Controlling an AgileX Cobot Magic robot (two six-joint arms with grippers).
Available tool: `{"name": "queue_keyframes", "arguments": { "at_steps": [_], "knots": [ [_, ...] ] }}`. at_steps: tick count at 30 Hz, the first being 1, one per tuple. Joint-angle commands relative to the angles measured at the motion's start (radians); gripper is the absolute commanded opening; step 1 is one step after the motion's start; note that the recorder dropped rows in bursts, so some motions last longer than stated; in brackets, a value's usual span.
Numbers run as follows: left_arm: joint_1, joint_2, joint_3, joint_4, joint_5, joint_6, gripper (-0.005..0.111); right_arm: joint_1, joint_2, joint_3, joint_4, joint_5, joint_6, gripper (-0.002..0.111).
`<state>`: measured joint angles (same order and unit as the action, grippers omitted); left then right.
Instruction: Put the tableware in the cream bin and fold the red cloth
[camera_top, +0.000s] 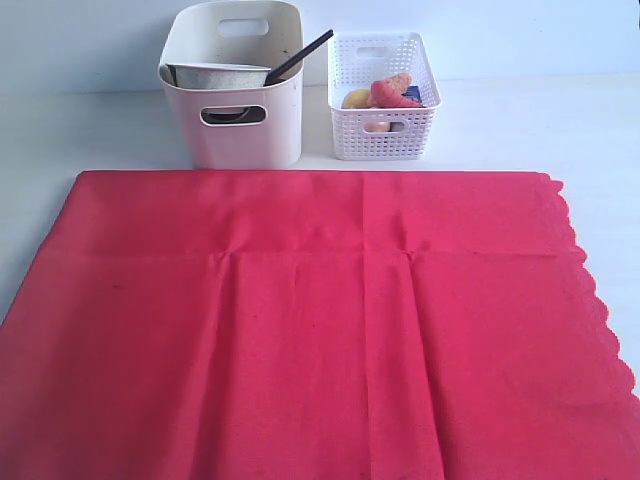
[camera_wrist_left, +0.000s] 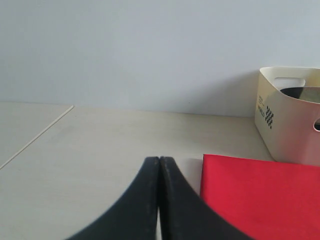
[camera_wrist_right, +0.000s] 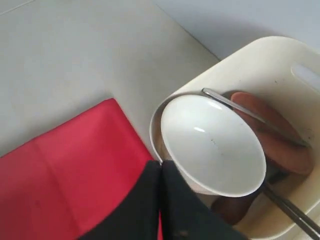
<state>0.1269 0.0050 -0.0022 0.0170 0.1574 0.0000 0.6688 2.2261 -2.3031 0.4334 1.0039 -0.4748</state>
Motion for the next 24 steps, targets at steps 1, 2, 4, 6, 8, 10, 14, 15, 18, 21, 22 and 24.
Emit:
{"name": "queue_keyframes", "arguments": {
  "at_steps": [1,2,4,6,8,10,14,15,18,21,22,24],
  "knots": [
    [0.002,-0.005,0.002,-0.006,-0.003,-0.007,0.001,-0.033,-0.014,-0.005,0.008,0.057,0.007,0.0],
    [0.002,-0.005,0.002,-0.006,-0.003,-0.007,0.001,-0.042,-0.014,-0.005,0.017,0.072,0.007,0.0],
    [0.002,-0.005,0.002,-0.006,-0.003,-0.007,0.001,-0.06,-0.014,-0.005,0.045,0.088,0.004,0.0],
    [0.002,-0.005,0.002,-0.006,-0.003,-0.007,0.001,-0.067,-0.014,-0.005,0.057,0.093,-0.001,0.0],
    [0.002,-0.005,0.002,-0.006,-0.003,-0.007,0.001,-0.07,-0.014,-0.005,0.06,0.097,-0.013,0.0],
    [0.002,-0.005,0.002,-0.006,-0.003,-0.007,0.001,-0.07,-0.014,0.003,0.062,0.099,-0.022,0.0],
    [0.002,-0.005,0.002,-0.006,-0.003,-0.007,0.001,-0.074,-0.032,0.068,0.06,0.065,-0.032,0.0],
    [0.002,-0.005,0.002,-0.006,-0.003,-0.007,0.001,-0.079,-0.04,0.09,0.058,0.057,-0.038,0.0],
    [0.002,-0.005,0.002,-0.006,-0.003,-0.007,0.001,-0.078,-0.073,0.174,0.054,0.008,-0.058,0.0],
    [0.002,-0.005,0.002,-0.006,-0.003,-0.007,0.001,-0.078,-0.131,0.276,0.054,-0.074,-0.079,0.0],
    [0.002,-0.005,0.002,-0.006,-0.003,-0.007,0.001,-0.078,-0.155,0.316,0.054,-0.103,-0.083,0.0],
    [0.002,-0.005,0.002,-0.006,-0.003,-0.007,0.001,-0.078,-0.201,0.392,0.05,-0.159,-0.09,0.0]
  ]
}}
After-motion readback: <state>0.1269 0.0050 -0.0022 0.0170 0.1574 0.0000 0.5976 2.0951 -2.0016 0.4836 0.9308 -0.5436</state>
